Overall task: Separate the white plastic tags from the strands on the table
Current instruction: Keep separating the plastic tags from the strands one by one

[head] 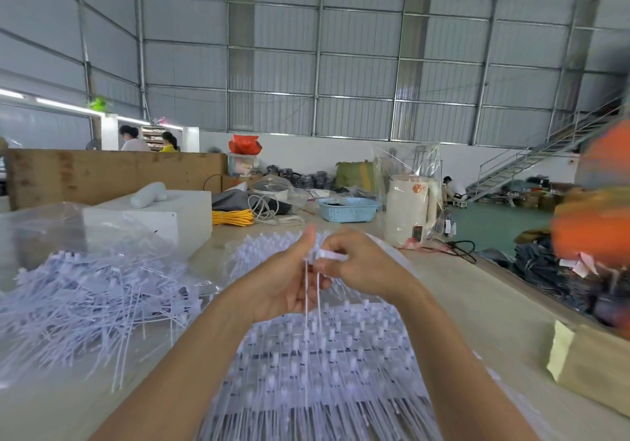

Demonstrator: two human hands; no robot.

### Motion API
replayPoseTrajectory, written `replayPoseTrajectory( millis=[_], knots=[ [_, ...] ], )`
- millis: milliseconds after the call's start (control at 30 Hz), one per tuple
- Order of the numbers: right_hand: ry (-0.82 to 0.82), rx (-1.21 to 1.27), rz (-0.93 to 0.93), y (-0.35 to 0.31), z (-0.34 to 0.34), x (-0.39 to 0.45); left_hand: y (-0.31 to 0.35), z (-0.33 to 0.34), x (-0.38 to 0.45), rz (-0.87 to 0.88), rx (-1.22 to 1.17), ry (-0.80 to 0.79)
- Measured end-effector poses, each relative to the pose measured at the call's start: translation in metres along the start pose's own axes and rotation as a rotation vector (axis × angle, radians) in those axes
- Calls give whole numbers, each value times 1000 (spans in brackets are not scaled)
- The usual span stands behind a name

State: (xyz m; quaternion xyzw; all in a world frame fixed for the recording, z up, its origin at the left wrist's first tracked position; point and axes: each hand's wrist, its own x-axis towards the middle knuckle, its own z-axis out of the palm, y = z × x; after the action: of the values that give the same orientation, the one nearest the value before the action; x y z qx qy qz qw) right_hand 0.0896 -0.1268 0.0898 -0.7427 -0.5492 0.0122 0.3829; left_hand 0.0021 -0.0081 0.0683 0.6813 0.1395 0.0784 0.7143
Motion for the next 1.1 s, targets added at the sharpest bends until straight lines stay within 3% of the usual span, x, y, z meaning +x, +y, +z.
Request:
replayPoseTrajectory(
  millis=[200,433,533,633,700,767,867,967,1100],
  knots=[
    [27,126,-27,8,14,4,-5,-5,-6,131,235,-29],
    [93,325,-62,5,25,6,-1,-8,-13,137,103,-17],
    [161,384,-40,5,25,8,12,-19,-18,184,123,102],
    [151,363,21,11,22,9,33,-62,-38,228,158,353],
    [149,297,28,15,23,11,37,-100,-55,191,313,547],
    [139,239,41,20,27,14,29,-133,-65,24,620,696],
    [69,198,68,27,37,17,4,-158,-59,-302,1077,677],
    [8,110,68,40,44,18,-20,-178,-39,-357,1303,650],
    [-10,44,85,55,46,19,-38,-196,-19,-331,1507,841]
  ],
)
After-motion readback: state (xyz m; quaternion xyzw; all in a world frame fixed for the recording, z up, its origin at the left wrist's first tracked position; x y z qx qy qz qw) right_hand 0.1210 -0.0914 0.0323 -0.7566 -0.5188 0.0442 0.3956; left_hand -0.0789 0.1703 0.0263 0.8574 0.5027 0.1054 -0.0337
